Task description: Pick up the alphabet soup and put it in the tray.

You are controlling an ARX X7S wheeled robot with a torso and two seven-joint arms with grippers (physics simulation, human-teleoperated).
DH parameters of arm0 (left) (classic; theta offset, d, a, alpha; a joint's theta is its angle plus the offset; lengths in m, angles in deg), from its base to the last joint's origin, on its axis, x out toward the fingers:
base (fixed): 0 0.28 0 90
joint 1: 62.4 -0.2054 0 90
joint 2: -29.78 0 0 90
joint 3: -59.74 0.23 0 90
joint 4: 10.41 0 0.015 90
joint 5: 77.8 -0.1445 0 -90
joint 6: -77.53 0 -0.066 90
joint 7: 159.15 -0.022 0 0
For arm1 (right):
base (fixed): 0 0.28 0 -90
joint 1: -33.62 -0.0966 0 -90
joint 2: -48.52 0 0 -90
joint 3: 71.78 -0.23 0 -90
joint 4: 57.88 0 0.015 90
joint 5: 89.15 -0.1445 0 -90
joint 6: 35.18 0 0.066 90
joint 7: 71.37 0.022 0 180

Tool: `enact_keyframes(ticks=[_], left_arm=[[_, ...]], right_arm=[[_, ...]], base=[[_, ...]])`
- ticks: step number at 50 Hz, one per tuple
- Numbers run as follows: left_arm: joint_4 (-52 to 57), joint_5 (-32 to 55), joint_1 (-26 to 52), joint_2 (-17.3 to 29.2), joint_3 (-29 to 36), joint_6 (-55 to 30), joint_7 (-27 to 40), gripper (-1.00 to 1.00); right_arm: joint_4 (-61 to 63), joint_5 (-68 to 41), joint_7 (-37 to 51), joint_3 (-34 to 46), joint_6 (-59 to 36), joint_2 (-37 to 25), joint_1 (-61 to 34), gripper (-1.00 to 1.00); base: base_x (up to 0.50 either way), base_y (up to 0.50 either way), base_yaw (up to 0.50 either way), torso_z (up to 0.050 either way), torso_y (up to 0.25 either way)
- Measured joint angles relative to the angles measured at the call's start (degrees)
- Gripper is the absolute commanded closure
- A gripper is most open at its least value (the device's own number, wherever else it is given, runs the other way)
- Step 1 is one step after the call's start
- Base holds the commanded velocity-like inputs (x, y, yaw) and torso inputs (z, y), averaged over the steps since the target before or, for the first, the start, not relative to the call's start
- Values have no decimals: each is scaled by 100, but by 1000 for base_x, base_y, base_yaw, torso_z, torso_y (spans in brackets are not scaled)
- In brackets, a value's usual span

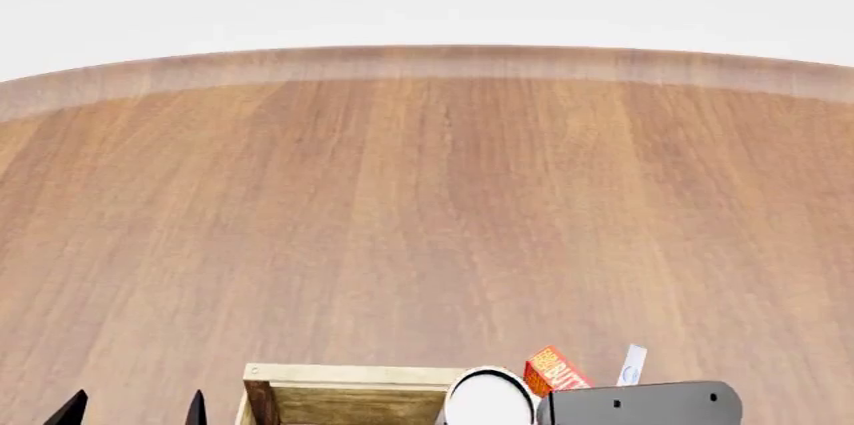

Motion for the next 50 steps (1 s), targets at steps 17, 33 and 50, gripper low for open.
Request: enact_keyframes(ticks=[17, 33, 50], left_arm=[[30, 66, -9, 31, 28, -9, 24, -100], [30, 102, -4, 55, 61, -3, 46, -100], [26, 131, 7, 79, 94, 5, 74, -100]], right_arm=[[-219, 602, -442, 762, 272, 356, -102, 100], [-741, 1494, -1078, 1474, 921, 416, -1, 100], [-1388, 2169, -1524, 2062, 1400, 475, -10, 100]], base=[[0, 0, 0, 1, 1], [0, 0, 0, 0, 1], [0, 0, 0, 0, 1]])
